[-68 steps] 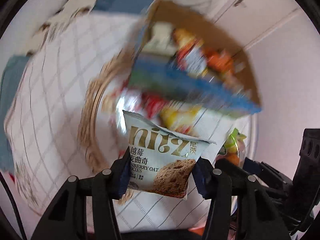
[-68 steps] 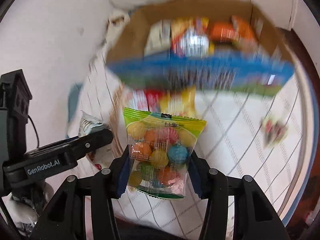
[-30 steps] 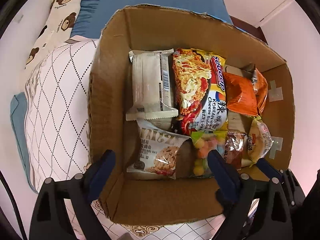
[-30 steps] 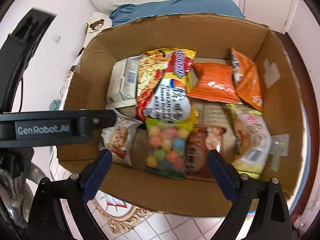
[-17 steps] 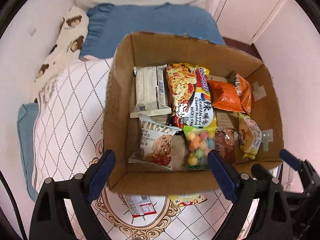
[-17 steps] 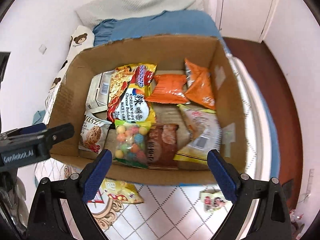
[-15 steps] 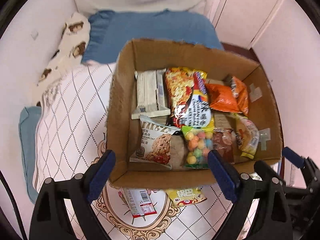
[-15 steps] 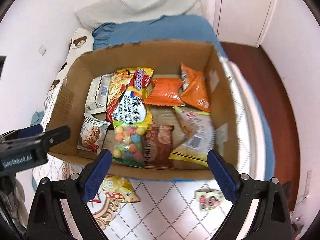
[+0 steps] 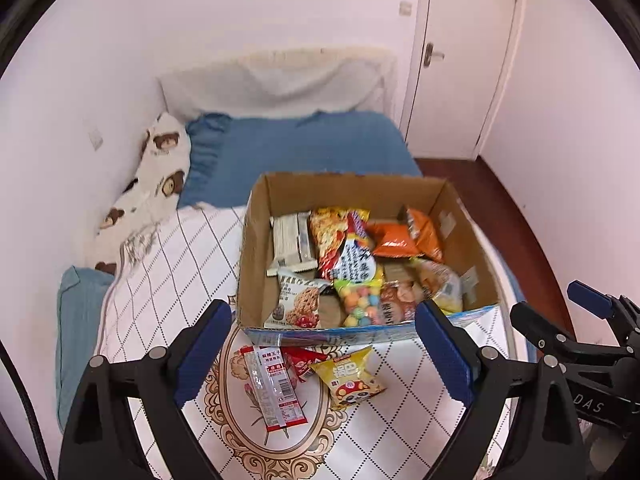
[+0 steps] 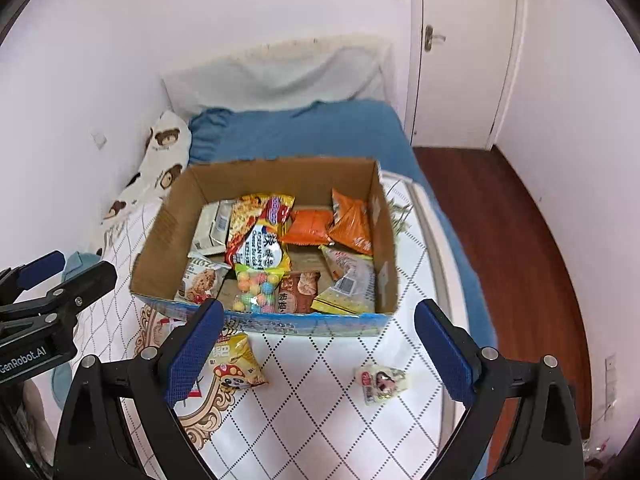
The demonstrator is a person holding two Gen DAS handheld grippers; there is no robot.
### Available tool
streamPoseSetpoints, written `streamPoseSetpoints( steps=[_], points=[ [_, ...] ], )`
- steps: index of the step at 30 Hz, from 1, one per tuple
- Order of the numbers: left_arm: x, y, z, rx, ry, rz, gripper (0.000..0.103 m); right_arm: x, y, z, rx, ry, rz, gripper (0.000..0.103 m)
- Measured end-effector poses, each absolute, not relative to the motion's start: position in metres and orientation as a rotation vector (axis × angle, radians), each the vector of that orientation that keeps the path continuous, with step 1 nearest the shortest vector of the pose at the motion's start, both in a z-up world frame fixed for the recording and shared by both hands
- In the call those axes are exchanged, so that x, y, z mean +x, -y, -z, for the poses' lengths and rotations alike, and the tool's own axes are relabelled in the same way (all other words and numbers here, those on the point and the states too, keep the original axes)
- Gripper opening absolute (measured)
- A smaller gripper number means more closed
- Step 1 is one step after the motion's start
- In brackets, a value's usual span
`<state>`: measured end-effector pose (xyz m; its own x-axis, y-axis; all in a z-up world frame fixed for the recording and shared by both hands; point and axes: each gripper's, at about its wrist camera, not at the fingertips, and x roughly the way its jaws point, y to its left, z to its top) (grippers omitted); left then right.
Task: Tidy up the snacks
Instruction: 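Grasp the red-white spicy strip pack with the left tool while the right tool grasps the yellow Guoba bag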
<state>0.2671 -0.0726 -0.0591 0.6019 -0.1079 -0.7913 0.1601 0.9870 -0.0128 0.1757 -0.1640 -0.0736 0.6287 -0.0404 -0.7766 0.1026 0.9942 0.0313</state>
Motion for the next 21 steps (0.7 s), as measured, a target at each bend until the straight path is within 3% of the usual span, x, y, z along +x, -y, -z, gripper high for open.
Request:
streamPoseSetpoints(
  steps=[9,16,17,19,21],
  points=[
    [0.223,0.074,0.033,0.019,-0.844,0.179,0.094,0.123,0.163,0.035,0.097,-0.796,0.058,0.098],
    [0.209,0.046,0.065,-0.040,-0.916,0.100,0.094,0.119,0.160,0.073,0.177,-0.879,-0.060,0.098],
    [0.209,0.038,0.078,-0.046,-0.946,0.073,0.094,0.122,0.157,0.088,0.185,-0.903,-0.083,0.095],
    [0.207,0.024,0.102,-0.052,-0.999,0.027,0.094,0.130,0.151,0.112,0.175,-0.953,-0.096,0.070],
    [0.207,0.009,0.131,-0.040,-1.064,-0.031,0.094,0.144,0.144,0.143,0.181,-1.006,-0.114,0.069]
  ],
)
